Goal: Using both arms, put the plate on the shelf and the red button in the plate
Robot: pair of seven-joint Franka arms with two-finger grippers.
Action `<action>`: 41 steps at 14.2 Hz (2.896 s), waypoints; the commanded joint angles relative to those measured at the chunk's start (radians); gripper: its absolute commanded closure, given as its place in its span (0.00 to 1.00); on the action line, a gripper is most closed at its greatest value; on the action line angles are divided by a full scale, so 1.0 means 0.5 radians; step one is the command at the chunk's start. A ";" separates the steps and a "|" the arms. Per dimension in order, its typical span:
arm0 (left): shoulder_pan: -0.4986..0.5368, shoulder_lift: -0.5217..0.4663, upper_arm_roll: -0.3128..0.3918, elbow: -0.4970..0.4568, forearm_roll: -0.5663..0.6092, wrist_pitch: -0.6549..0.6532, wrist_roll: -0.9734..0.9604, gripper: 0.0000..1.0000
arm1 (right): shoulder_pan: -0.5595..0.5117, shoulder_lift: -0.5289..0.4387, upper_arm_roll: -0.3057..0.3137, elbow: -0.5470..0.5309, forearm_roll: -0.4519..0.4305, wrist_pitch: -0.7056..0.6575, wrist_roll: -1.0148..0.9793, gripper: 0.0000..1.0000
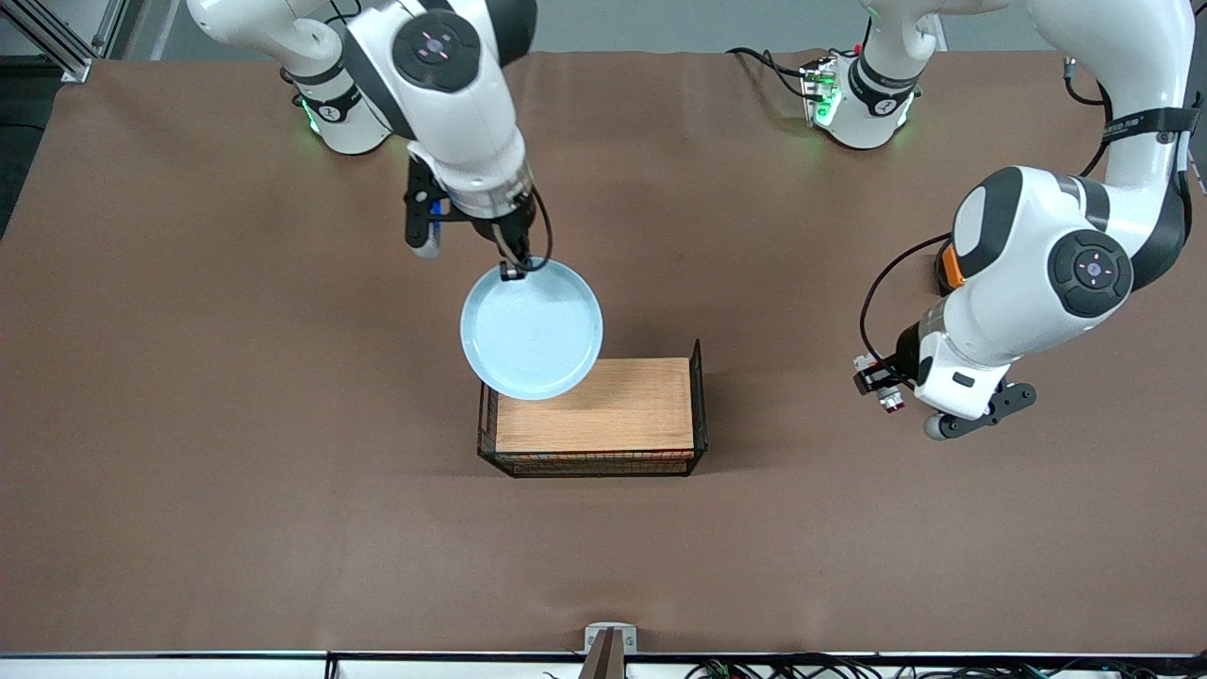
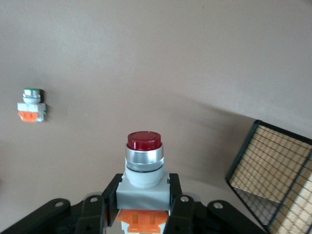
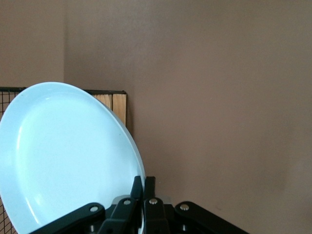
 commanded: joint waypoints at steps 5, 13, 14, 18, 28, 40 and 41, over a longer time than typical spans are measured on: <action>-0.009 0.008 -0.110 0.096 0.004 -0.054 -0.283 0.69 | 0.123 0.369 -0.033 0.232 -0.149 0.257 0.384 1.00; -0.107 0.011 -0.138 0.182 0.007 -0.057 -0.758 0.69 | 0.178 0.621 -0.042 0.462 -0.222 0.263 0.569 1.00; -0.128 0.008 -0.138 0.188 0.007 -0.060 -0.807 0.69 | 0.190 0.633 -0.042 0.462 -0.253 0.272 0.572 1.00; -0.266 0.011 -0.138 0.286 0.007 -0.106 -1.061 0.69 | 0.194 0.664 -0.042 0.462 -0.275 0.324 0.587 0.99; -0.518 0.164 -0.129 0.504 0.004 -0.097 -1.577 0.69 | 0.191 0.725 -0.042 0.466 -0.410 0.392 0.566 0.00; -0.527 0.192 -0.126 0.513 0.004 -0.054 -1.605 0.69 | 0.031 0.652 -0.017 0.637 -0.207 -0.034 -0.267 0.00; -0.527 0.192 -0.126 0.513 0.004 -0.054 -1.605 0.69 | -0.018 0.618 -0.017 0.637 -0.171 -0.120 -0.484 0.00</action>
